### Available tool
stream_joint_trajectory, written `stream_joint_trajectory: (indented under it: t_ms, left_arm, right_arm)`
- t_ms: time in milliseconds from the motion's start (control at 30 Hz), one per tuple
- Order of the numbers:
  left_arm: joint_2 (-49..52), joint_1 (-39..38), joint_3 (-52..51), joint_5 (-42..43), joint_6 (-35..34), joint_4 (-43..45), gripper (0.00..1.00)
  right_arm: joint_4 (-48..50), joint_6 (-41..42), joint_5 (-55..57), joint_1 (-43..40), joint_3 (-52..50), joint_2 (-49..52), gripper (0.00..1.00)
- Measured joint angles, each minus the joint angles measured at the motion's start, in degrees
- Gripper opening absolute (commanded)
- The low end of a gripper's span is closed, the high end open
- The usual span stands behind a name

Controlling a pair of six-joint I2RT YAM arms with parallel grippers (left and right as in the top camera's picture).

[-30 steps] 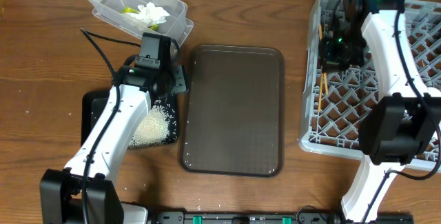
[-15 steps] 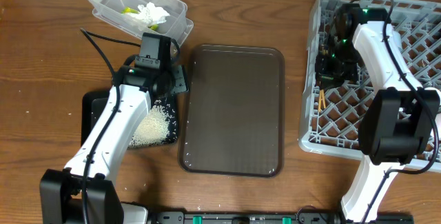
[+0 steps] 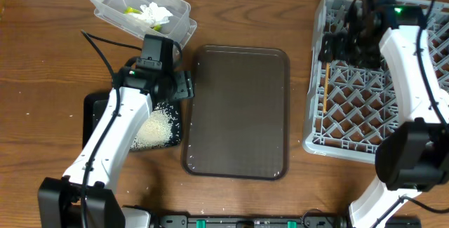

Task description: Sort waste into correct bins and load items into the dishwasher rack

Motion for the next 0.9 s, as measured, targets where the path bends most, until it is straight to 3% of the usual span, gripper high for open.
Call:
stream_joint_trajectory:
  t_ms: [167,267,433,667,800,900]
  left_arm:
    - [-0.13,0.0,5.33,0.0,1.27,-4.83,0.78]
    - [-0.85,0.0,6.51,0.0,1.44,-5.88,0.78]
    - [-2.08,0.68,6.58,0.2,1.36,-9.81,0.78]
    - [-6.69,5.97,6.54,0.63,1.33,-17.51,0.78]
    - [-13.57,6.27,4.09,0.72,2.27,-17.0,0.79]
    - [-20.79,6.19,-0.22,0.85,3.17,-15.3,0.79]
  right_arm:
    - [3.08,-3.54,-2.73,-2.27,0.0,-0.2,0.98]
    - [2.58,-4.04,-2.45,-3.13,0.0,-0.2,0.93]
    - [0.0,-2.14,0.87,-3.96,0.0,-0.2,0.86]
    - [-1.4,-0.02,4.17,-4.24,-0.87,-0.57,0.85]
    - [4.76,1.38,4.85,-4.09,-8.98,-5.27,0.86]
    - [12.87,2.54,5.29,-3.93,-20.57,-14.16,0.89]
